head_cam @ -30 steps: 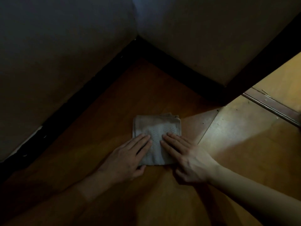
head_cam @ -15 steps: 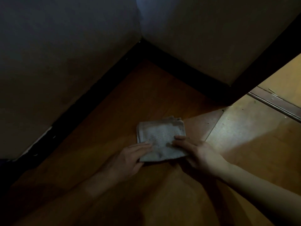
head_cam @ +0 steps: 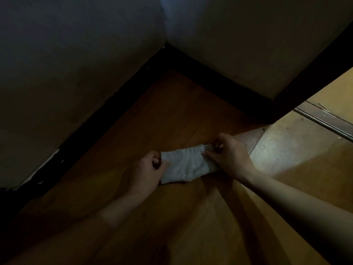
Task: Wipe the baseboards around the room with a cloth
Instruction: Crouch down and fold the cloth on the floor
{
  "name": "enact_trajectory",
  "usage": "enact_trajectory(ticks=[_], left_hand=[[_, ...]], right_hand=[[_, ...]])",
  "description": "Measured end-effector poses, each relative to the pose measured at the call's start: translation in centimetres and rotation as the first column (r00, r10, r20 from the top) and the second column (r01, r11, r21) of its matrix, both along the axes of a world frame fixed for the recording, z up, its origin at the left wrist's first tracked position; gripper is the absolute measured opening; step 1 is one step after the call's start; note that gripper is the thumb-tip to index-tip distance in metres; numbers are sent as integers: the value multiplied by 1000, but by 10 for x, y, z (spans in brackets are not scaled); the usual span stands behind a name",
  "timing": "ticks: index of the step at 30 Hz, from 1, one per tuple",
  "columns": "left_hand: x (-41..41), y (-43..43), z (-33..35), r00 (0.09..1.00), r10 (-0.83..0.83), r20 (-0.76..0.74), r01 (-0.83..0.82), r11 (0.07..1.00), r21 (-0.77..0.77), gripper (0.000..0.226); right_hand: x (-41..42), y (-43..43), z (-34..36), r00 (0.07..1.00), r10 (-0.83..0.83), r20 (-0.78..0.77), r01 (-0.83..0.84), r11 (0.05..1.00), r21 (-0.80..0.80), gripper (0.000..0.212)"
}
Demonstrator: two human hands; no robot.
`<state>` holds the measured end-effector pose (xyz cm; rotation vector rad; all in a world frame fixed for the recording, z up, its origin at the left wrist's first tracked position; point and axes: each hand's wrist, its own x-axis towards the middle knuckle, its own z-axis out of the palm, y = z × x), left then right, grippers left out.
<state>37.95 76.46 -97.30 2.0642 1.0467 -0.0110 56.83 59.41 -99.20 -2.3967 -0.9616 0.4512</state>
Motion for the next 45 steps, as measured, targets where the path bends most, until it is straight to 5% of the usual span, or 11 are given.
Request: enact_trajectory(ticks=[3,7,13,15,20,25,32,35,38,42,45], left_hand=[[-1,3,2,973,-226,-49,231,952,202,48],[-1,14,4,672,-735,-90,667,548,505,50],[-18,9,-7,397,-884,-246,814,216,539,63],[-22,4,-11,375,-889,-262,819,186,542,71],[-20,-8,-15,472,-860,-196,807,332,488,84],[-16,-19,-18,543,-831,-120,782,448,434,80],[-24,-17,-22,545,-838,-7,746,481,461,81],[-20,-9,-20,544,-839,23,732,488,475,82],[-11,-7,-15,620,-772,144,657,610,444,59],[-3,-11,-2,792,-574,208,544,818,185,27],[6,-12,6,910,-383,160,398,915,-71,10]], right_hand=[[0,5,9,980,35,197,-25,998,-53,41],[-7,14,17,911,207,357,-158,974,-160,32],[-14,-4,9,924,144,355,-154,988,0,17],[-14,-13,5,918,152,367,-196,977,87,13],[-23,-37,3,727,507,464,-549,834,-51,27],[-54,-47,-6,674,615,410,-615,774,-150,56],[-58,-34,-3,754,536,379,-563,825,-46,57],[-56,-34,3,856,469,219,-498,861,105,46],[-51,-38,5,918,395,-36,-381,903,197,43],[-45,-38,4,909,416,-27,-405,896,181,45],[-42,-27,6,955,255,-153,-213,946,246,35]])
